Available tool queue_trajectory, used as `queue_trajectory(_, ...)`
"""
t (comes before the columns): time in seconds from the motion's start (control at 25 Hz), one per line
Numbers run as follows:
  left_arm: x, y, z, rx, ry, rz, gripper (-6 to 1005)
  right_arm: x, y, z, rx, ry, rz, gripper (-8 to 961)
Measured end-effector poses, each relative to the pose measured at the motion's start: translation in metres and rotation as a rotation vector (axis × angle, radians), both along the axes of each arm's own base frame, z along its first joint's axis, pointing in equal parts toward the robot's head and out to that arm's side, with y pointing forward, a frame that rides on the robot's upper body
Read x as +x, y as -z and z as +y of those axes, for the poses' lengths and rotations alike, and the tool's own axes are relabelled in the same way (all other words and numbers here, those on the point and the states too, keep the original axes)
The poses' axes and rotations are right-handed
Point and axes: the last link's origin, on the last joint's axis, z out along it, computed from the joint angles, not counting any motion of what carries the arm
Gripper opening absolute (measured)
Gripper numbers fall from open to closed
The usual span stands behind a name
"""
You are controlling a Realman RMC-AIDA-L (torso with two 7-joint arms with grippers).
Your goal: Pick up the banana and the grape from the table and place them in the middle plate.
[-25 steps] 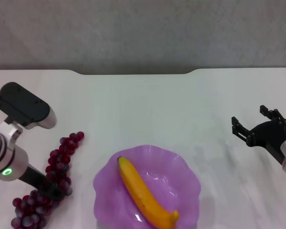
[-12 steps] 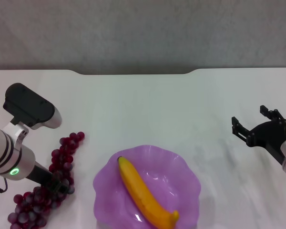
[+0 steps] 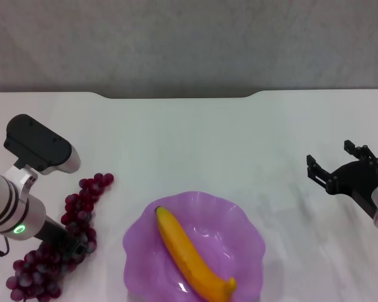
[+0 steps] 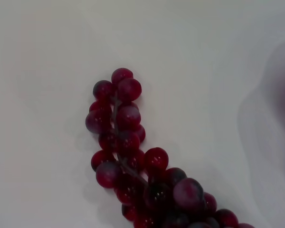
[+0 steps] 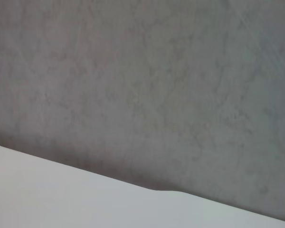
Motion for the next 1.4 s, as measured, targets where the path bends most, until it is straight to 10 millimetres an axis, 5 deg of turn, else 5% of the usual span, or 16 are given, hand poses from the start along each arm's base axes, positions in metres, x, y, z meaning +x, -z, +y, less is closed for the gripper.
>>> queue_trajectory(1.4,0.002,-0.014,-0.004,0.071,0.049,-0.019,380,0.000,0.000,0.000,0.000,-0.003,0.001,885)
